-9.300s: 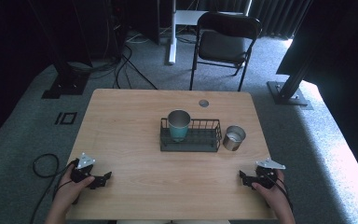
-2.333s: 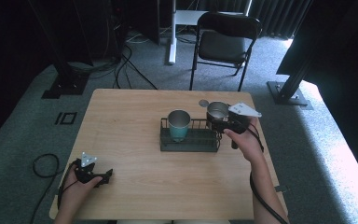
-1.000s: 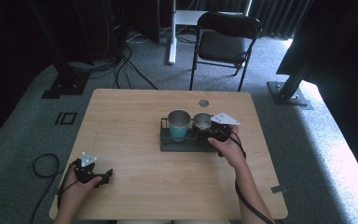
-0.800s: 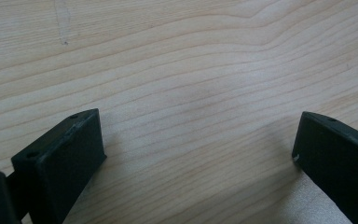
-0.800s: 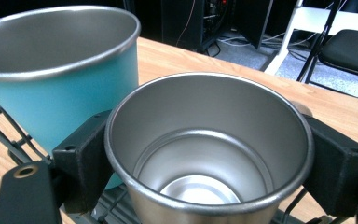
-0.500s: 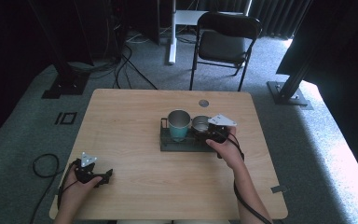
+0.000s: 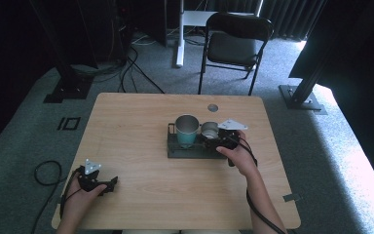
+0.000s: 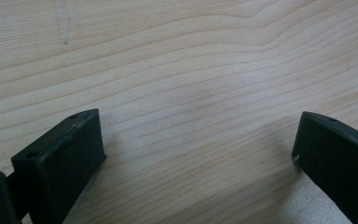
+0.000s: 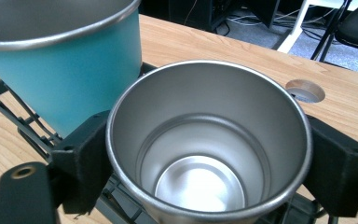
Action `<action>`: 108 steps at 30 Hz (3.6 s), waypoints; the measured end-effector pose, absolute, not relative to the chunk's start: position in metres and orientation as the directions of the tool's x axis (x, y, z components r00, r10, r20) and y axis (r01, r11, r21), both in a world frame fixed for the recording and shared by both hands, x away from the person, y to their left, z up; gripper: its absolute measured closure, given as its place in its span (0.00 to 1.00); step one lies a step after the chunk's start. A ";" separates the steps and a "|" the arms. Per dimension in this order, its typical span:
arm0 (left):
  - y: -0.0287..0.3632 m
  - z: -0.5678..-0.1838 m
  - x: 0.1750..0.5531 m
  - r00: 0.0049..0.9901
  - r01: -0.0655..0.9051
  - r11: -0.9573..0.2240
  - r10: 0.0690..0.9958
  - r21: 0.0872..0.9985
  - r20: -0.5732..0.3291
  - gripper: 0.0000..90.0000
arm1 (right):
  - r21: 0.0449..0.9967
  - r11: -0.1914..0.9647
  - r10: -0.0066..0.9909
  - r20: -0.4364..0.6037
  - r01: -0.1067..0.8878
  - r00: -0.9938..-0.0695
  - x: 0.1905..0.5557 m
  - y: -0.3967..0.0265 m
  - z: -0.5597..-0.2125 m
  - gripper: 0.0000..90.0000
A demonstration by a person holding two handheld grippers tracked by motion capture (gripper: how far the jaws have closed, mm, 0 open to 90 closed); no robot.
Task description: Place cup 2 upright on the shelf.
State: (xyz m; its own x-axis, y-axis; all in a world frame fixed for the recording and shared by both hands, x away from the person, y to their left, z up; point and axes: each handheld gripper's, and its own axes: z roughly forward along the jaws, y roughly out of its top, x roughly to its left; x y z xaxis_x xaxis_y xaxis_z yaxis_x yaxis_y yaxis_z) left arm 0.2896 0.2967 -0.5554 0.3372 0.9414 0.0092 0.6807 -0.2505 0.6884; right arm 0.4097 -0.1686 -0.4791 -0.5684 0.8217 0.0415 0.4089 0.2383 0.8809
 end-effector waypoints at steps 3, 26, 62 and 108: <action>0.297 -0.555 0.290 0.337 0.681 -0.251 0.941 0.688 0.009 0.03 | 0.881 0.236 0.822 0.044 0.410 -0.568 0.409 -0.170 -0.479 0.13; 0.297 -0.555 0.290 0.337 0.681 -0.250 0.941 0.688 0.009 0.03 | 0.917 0.207 0.792 0.047 0.341 -0.609 0.396 -0.195 -0.464 0.12; 0.297 -0.555 0.290 0.337 0.681 -0.250 0.941 0.689 0.009 0.03 | 0.918 0.179 0.814 0.064 0.354 -0.577 0.367 -0.249 -0.466 0.12; 0.297 -0.555 0.290 0.339 0.679 -0.252 0.941 0.689 0.010 0.03 | 0.857 0.147 0.876 0.120 0.494 -0.468 0.315 -0.308 -0.530 0.12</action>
